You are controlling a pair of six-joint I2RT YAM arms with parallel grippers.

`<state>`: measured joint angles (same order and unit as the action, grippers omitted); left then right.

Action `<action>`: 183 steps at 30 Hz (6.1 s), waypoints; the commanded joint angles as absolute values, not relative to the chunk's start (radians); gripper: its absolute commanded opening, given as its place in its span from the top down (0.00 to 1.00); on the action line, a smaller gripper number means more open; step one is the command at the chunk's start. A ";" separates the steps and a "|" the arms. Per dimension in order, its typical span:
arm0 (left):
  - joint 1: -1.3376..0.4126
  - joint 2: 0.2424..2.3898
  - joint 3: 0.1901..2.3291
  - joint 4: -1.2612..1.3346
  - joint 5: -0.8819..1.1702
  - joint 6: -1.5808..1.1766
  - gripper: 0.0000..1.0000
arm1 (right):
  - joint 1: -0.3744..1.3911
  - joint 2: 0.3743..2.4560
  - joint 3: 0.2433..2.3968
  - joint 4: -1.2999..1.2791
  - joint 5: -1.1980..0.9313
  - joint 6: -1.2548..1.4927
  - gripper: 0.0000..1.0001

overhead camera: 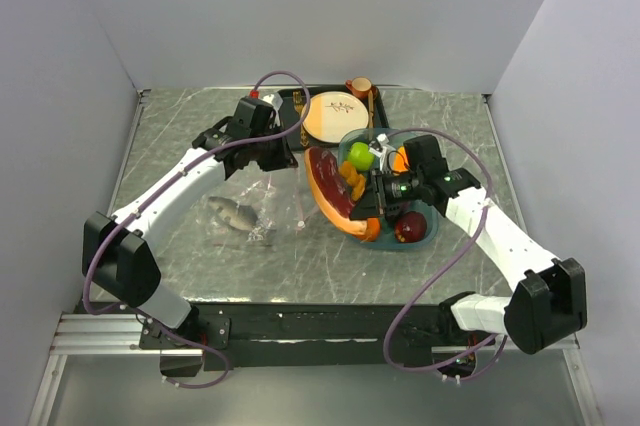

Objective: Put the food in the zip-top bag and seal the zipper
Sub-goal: Place the fake food in the zipper food storage bag.

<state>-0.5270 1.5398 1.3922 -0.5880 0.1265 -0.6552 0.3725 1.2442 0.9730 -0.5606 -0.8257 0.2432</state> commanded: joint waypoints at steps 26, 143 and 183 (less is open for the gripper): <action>-0.534 1.526 1.428 -0.561 0.110 -0.652 0.99 | 0.419 1.143 1.029 -0.838 -0.753 0.150 0.97; -0.611 1.453 1.377 -0.557 0.158 -0.549 0.99 | 0.541 1.563 1.127 -0.402 -0.604 0.479 0.44; -0.612 1.471 1.387 -0.564 0.152 -0.554 0.99 | 0.583 1.729 1.111 -0.250 -0.739 0.555 0.71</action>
<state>-0.6064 1.4857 1.3518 -0.5877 0.1520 -0.5613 0.5766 1.7168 1.1030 -0.3344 -0.7094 0.5266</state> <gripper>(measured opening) 0.014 0.353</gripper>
